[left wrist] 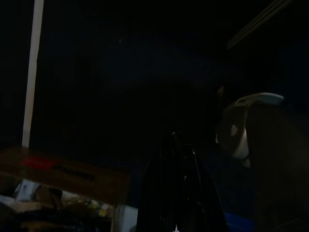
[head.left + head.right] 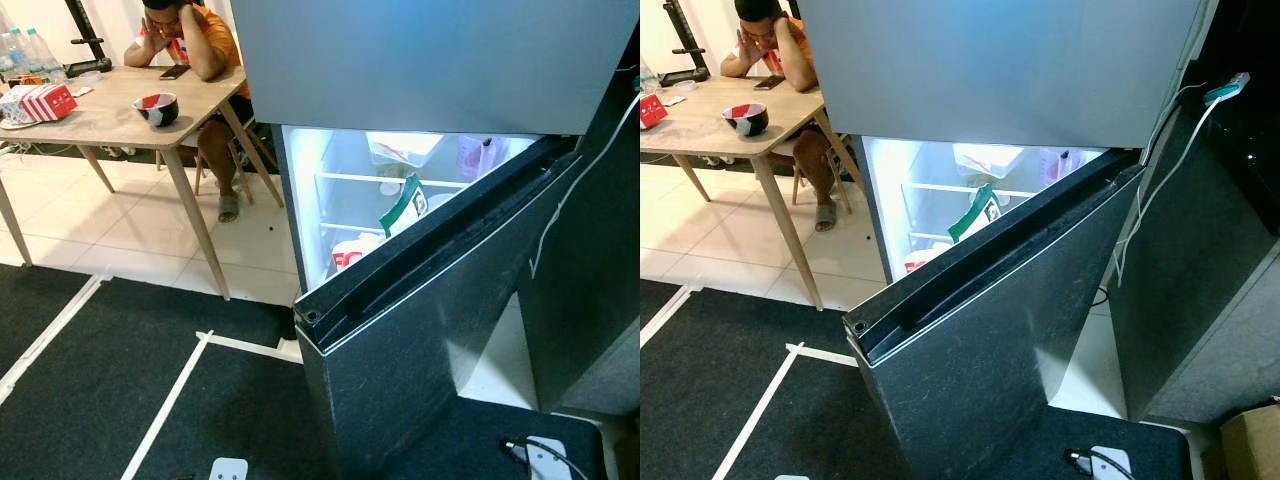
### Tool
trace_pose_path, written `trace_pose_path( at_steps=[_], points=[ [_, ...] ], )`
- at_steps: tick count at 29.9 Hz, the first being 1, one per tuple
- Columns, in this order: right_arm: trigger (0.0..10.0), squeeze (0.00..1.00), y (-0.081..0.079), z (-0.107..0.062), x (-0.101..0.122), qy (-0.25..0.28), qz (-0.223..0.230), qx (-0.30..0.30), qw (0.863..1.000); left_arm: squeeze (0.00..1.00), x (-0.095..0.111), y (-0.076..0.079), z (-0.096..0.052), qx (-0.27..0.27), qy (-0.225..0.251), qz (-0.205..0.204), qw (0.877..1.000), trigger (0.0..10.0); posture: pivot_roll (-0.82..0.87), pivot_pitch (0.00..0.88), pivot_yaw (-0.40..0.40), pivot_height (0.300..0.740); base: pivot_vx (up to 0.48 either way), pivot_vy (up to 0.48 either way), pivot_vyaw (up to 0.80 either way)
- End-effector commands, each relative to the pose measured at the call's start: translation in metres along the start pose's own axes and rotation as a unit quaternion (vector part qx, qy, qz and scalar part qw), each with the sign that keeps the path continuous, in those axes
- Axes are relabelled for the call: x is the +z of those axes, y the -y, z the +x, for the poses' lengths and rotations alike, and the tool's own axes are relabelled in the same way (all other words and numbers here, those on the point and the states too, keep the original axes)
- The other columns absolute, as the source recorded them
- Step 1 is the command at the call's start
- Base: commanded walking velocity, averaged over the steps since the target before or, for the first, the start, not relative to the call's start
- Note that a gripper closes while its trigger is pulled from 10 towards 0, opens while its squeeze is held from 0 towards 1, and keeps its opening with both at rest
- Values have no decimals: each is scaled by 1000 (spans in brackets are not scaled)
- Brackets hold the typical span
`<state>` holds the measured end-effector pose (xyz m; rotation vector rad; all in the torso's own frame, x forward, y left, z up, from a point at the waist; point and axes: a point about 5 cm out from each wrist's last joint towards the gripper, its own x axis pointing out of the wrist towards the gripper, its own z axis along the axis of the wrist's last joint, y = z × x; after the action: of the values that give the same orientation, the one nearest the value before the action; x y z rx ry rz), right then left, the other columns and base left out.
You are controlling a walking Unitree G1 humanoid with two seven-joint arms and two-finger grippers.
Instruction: Restocking fridge
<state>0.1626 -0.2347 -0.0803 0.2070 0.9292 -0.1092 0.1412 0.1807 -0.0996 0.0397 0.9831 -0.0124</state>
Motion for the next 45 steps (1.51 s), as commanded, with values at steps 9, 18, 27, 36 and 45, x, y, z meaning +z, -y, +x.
trace_pose_path(
  at_steps=[9,18,27,36,45],
  points=[
    [10000,0,-29,10,55,114,231,92,962,0,-3,-5,-2,-2,-1,8,1000,10000,-72,82,60,740,0,0,0],
    [10000,0,-99,13,107,124,187,256,940,0,-1,-4,-1,-4,2,5,1000,10000,-72,80,54,740,0,0,0],
    [10000,0,-243,-34,221,223,56,423,876,0,3,-4,0,-7,5,9,1000,10000,-81,80,63,740,0,0,0],
    [10000,0,-237,-42,246,278,59,397,873,0,4,-2,0,-3,13,-3,1000,10000,-68,79,41,740,0,0,0],
    [10000,0,-111,22,106,89,-51,139,985,0,2,-1,0,-7,6,5,1000,10000,-74,87,55,740,0,0,0]
  ],
)
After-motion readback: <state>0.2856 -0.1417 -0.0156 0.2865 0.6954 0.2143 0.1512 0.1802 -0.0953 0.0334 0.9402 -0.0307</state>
